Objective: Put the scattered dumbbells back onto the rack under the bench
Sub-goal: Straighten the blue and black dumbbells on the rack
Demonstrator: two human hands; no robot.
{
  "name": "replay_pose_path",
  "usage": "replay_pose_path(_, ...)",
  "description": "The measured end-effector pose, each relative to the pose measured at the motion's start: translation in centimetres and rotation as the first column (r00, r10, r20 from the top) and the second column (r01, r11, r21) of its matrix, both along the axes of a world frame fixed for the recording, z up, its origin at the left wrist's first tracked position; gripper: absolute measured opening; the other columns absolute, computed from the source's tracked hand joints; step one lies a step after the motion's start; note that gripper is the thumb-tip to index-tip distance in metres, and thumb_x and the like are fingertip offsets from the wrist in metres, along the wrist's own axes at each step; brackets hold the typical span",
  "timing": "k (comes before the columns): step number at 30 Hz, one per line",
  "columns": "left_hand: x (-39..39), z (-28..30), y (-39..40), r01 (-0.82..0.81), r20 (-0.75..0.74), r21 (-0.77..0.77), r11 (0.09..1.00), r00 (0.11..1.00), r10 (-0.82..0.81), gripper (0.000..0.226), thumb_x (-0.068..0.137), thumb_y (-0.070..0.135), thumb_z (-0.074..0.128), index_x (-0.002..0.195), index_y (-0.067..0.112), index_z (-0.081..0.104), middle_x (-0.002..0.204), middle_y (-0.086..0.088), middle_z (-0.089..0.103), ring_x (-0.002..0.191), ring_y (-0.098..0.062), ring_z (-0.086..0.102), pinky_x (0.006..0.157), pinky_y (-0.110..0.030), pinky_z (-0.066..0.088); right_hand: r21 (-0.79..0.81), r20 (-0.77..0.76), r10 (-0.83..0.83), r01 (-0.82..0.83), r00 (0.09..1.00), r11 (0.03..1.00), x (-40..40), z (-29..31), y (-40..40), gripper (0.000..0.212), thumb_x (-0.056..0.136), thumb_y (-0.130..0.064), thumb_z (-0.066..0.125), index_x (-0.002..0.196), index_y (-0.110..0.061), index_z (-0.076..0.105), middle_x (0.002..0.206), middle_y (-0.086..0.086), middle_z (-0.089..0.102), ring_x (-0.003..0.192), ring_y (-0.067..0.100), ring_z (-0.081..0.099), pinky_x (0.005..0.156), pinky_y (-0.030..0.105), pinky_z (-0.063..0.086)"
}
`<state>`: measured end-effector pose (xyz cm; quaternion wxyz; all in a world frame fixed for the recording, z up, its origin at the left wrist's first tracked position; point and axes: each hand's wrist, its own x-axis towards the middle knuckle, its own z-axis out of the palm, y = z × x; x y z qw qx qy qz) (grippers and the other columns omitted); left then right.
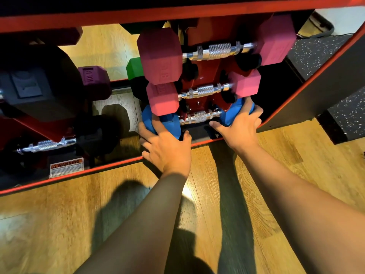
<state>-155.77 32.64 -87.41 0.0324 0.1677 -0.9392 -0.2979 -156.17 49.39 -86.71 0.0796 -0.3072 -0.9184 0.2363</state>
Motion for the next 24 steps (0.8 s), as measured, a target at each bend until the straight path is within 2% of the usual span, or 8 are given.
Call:
replay_pose_path(3, 0.3, 0.6, -0.4, 0.006, -0.007, 0.030, 1.000, 1.000, -0.006, 0.100, 0.069, 0.061, 0.073, 0.146, 0.024, 0.020, 0.156, -0.009, 0.019, 0.131, -0.035, 0.042, 0.104, -0.055, 0.034, -0.012, -0.012, -0.009, 0.009, 1.000, 1.000, 0.2, 0.4, -0.2, 0.123, 0.067, -0.065, 0.080, 0.156, -0.018, 0.011, 0.149, 0.020, 0.022, 0.127, 0.043, 0.034, 0.103, 0.047, 0.039)
replay_pose_path(5, 0.5, 1.0, -0.8, 0.021, -0.031, 0.065, 0.998, 0.999, -0.019, 0.106, 0.069, 0.062, 0.073, 0.149, 0.023, 0.016, 0.158, -0.008, 0.021, 0.140, -0.031, 0.036, 0.113, -0.061, 0.023, 0.015, -0.044, -0.031, 0.032, 0.999, 0.999, 0.3, 0.8, -0.3, 0.126, 0.065, -0.070, 0.078, 0.157, -0.015, 0.012, 0.151, 0.020, 0.025, 0.129, 0.043, 0.033, 0.106, 0.048, 0.036)
replay_pose_path(10, 0.2, 3.5, -1.5, 0.044, -0.168, 0.178, 0.983, 0.986, -0.014, 0.113, 0.066, 0.058, 0.079, 0.150, 0.012, 0.020, 0.157, -0.014, 0.027, 0.148, -0.029, 0.021, 0.120, -0.061, 0.007, -0.005, -0.238, -0.105, 0.106, 0.966, 0.994, 0.9, 2.7, -0.4, 0.128, 0.065, -0.076, 0.072, 0.157, -0.006, 0.016, 0.144, 0.017, 0.037, 0.131, 0.040, 0.037, 0.109, 0.050, 0.030)
replay_pose_path(13, -0.5, 5.6, -1.3, 0.057, -0.206, 0.216, 0.975, 0.978, -0.012, 0.110, 0.066, 0.057, 0.080, 0.143, 0.001, 0.027, 0.150, -0.023, 0.033, 0.144, -0.040, 0.027, 0.120, -0.057, 0.017, -0.011, -0.320, -0.088, 0.089, 0.943, 0.996, 1.0, 4.0, -0.8, 0.129, 0.065, -0.079, 0.068, 0.157, -0.006, 0.015, 0.144, 0.014, 0.038, 0.132, 0.038, 0.036, 0.110, 0.050, 0.029)
replay_pose_path(15, -0.9, 7.2, -1.0, 0.063, -0.155, 0.234, 0.970, 0.988, -0.026, 0.108, 0.070, 0.059, 0.077, 0.143, -0.002, 0.026, 0.152, -0.028, 0.030, 0.143, -0.044, 0.027, 0.116, -0.052, 0.029, 0.012, -0.317, -0.055, 0.062, 0.947, 0.998, 0.6, 5.1, -1.0, 0.129, 0.065, -0.079, 0.069, 0.157, -0.006, 0.015, 0.147, 0.014, 0.038, 0.133, 0.039, 0.036, 0.110, 0.050, 0.030)
replay_pose_path(17, -0.9, 8.3, -0.5, 0.103, -0.065, 0.229, 0.968, 0.994, -0.090, 0.094, 0.080, 0.056, 0.072, 0.140, -0.005, 0.034, 0.146, -0.030, 0.040, 0.136, -0.043, 0.039, 0.109, -0.046, 0.037, 0.021, -0.290, -0.028, 0.035, 0.957, 0.999, 0.2, 6.3, -1.3, 0.123, 0.068, -0.072, 0.074, 0.156, -0.005, 0.018, 0.150, 0.015, 0.040, 0.132, 0.039, 0.038, 0.109, 0.049, 0.033)
replay_pose_path(20, -0.8, 8.7, -0.1, 0.168, 0.019, 0.170, 0.971, 0.985, -0.173, 0.070, 0.089, 0.053, 0.062, 0.124, -0.007, 0.052, 0.125, -0.027, 0.058, 0.119, -0.043, 0.054, 0.097, -0.044, 0.041, -0.018, -0.218, -0.025, 0.021, 0.976, 1.000, -0.3, 7.2, -1.4, 0.102, 0.075, -0.060, 0.077, 0.143, 0.004, 0.035, 0.139, 0.022, 0.049, 0.128, 0.040, 0.042, 0.106, 0.047, 0.037)
replay_pose_path(24, -1.7, 7.1, -0.3, 0.133, -0.004, 0.094, 0.987, 0.991, -0.133, 0.076, 0.085, 0.066, 0.047, 0.118, -0.001, 0.060, 0.117, -0.023, 0.064, 0.111, -0.042, 0.059, 0.089, -0.045, 0.046, -0.166, -0.271, -0.018, -0.028, 0.963, 0.986, -0.7, 7.6, -0.9, 0.074, 0.076, -0.044, 0.081, 0.123, 0.003, 0.048, 0.116, 0.025, 0.061, 0.113, 0.041, 0.059, 0.096, 0.052, 0.049)
